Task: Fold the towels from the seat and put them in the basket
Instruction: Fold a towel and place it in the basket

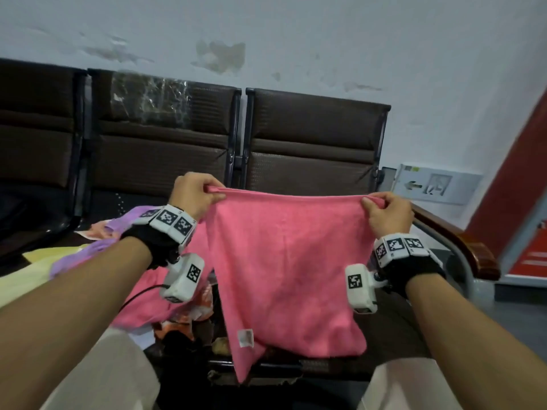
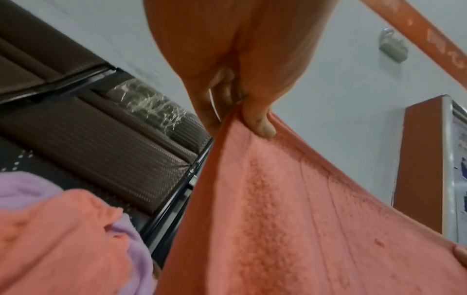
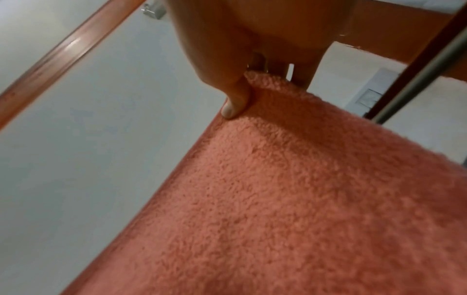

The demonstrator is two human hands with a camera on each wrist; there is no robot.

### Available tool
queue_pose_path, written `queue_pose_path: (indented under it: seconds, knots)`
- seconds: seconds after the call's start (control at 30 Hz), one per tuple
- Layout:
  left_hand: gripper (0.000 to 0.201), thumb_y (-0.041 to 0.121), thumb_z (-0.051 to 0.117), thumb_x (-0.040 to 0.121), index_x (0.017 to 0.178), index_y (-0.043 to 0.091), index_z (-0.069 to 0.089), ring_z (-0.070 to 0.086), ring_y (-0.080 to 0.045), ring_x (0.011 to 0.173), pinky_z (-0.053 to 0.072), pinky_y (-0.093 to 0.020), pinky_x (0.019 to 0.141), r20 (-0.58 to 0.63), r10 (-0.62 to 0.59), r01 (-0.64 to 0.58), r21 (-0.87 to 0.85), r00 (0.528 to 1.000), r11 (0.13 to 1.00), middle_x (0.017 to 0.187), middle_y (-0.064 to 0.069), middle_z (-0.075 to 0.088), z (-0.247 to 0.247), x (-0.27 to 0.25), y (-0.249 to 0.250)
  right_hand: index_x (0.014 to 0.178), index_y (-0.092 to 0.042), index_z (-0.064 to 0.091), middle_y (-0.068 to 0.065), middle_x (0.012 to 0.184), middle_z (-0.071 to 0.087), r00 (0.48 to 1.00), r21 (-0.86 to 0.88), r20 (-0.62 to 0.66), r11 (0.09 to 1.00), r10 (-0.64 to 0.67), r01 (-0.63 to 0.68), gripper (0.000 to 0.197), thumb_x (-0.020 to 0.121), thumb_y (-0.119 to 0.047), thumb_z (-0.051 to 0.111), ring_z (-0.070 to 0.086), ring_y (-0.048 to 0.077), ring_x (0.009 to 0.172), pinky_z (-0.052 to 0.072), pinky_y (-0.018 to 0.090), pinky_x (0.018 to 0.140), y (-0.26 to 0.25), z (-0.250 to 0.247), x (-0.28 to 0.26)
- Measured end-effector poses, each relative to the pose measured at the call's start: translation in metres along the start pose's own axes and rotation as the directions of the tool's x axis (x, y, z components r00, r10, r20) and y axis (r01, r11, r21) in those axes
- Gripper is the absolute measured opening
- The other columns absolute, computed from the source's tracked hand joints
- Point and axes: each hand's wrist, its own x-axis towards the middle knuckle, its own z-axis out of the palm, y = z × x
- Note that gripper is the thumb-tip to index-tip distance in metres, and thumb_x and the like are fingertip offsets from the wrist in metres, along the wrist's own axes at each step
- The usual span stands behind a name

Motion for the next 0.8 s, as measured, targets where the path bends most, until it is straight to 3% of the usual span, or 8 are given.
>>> queue_pose_path:
  seconds: [0.2, 0.3, 0.4, 0.5, 0.6, 0.67, 0.73, 0.8]
  knots:
    - [0.007, 0.015, 0.060, 0.088, 0.088, 0.013, 0.067, 0.054, -0.015, 0.080, 0.041, -0.026, 0.075, 0.171, -0.127, 0.156, -0.166, 0.977, 0.974, 0.080, -0.004, 0.062, 0.058, 0.013, -0.047, 0.078, -0.023, 0.068, 0.001, 0.080, 0.065, 0.986, -0.094, 0.101, 0.988, 0.132, -0.122, 0.008, 0.084, -0.022, 0.063, 0.061, 0.024, 0.092, 0.039, 0.023, 0.079, 0.049, 0.042, 0.006]
    - [0.016, 0.019, 0.050, 0.093, 0.078, 0.019, 0.056, 0.049, -0.017, 0.081, 0.039, -0.029, 0.079, 0.261, -0.212, 0.257, -0.153, 0.942, 0.954, 0.077, -0.001, 0.054, 0.092, 0.012, -0.065, 0.072, -0.025, 0.066, 0.005, 0.089, 0.071, 0.961, -0.094, 0.143, 0.970, 0.238, -0.226, 0.008, 0.079, -0.023, 0.065, 0.063, 0.027, 0.096, 0.048, 0.030, 0.088, 0.076, 0.062, 0.002]
    - [0.021, 0.020, 0.046, 0.094, 0.076, 0.013, 0.055, 0.048, -0.016, 0.085, 0.039, -0.032, 0.083, 0.320, -0.231, 0.305, -0.202, 0.919, 0.931, 0.076, 0.000, 0.050, 0.118, 0.007, -0.077, 0.076, -0.022, 0.069, 0.004, 0.090, 0.071, 0.919, -0.018, 0.208, 0.940, 0.336, -0.340, 0.007, 0.074, -0.016, 0.069, 0.064, 0.027, 0.095, 0.050, 0.039, 0.093, 0.100, 0.081, -0.006]
    - [0.028, 0.017, 0.045, 0.095, 0.087, -0.005, 0.060, 0.049, -0.020, 0.082, 0.043, -0.041, 0.080, 0.378, -0.231, 0.347, -0.276, 0.897, 0.896, 0.082, -0.012, 0.053, 0.131, 0.001, -0.083, 0.081, -0.017, 0.076, -0.001, 0.064, 0.064, 0.888, 0.075, 0.327, 0.928, 0.324, -0.366, 0.014, 0.074, -0.009, 0.065, 0.057, 0.019, 0.064, 0.049, 0.034, 0.065, 0.102, 0.096, -0.016]
    - [0.021, 0.012, 0.043, 0.096, 0.088, 0.003, 0.061, 0.050, -0.024, 0.088, 0.039, -0.035, 0.079, 0.398, -0.300, 0.425, -0.276, 0.867, 0.862, 0.087, -0.017, 0.054, 0.136, 0.001, -0.086, 0.078, -0.013, 0.077, -0.005, 0.053, 0.062, 0.859, 0.186, 0.452, 0.916, 0.241, -0.355, 0.017, 0.077, -0.004, 0.063, 0.052, 0.005, 0.045, 0.046, 0.022, 0.044, 0.082, 0.104, -0.023]
    - [0.017, 0.011, 0.045, 0.090, 0.085, 0.011, 0.060, 0.053, -0.025, 0.092, 0.040, -0.035, 0.083, 0.340, -0.409, 0.507, -0.286, 0.847, 0.813, 0.086, -0.011, 0.058, 0.136, 0.005, -0.090, 0.081, -0.007, 0.074, -0.006, 0.051, 0.060, 0.790, 0.197, 0.582, 0.910, 0.192, -0.366, 0.017, 0.081, 0.000, 0.058, 0.051, 0.001, 0.042, 0.047, 0.020, 0.042, 0.067, 0.106, -0.027]
    - [0.019, 0.012, 0.045, 0.082, 0.094, 0.007, 0.060, 0.053, -0.023, 0.090, 0.043, -0.039, 0.081, 0.278, -0.483, 0.557, -0.410, 0.830, 0.722, 0.089, -0.010, 0.056, 0.135, 0.009, -0.093, 0.085, -0.002, 0.072, -0.004, 0.048, 0.055, 0.685, 0.181, 0.714, 0.908, 0.142, -0.377, 0.021, 0.083, 0.002, 0.051, 0.051, 0.002, 0.042, 0.052, 0.023, 0.046, 0.055, 0.108, -0.033]
    - [0.019, 0.011, 0.046, 0.084, 0.096, 0.005, 0.060, 0.056, -0.022, 0.081, 0.048, -0.038, 0.076, 0.299, -0.456, 0.545, -0.433, 0.838, 0.718, 0.087, -0.009, 0.058, 0.136, 0.006, -0.092, 0.090, 0.001, 0.071, -0.001, 0.052, 0.055, 0.576, 0.176, 0.812, 0.898, 0.099, -0.402, 0.027, 0.083, 0.003, 0.045, 0.054, 0.006, 0.045, 0.057, 0.027, 0.053, 0.048, 0.111, -0.039]
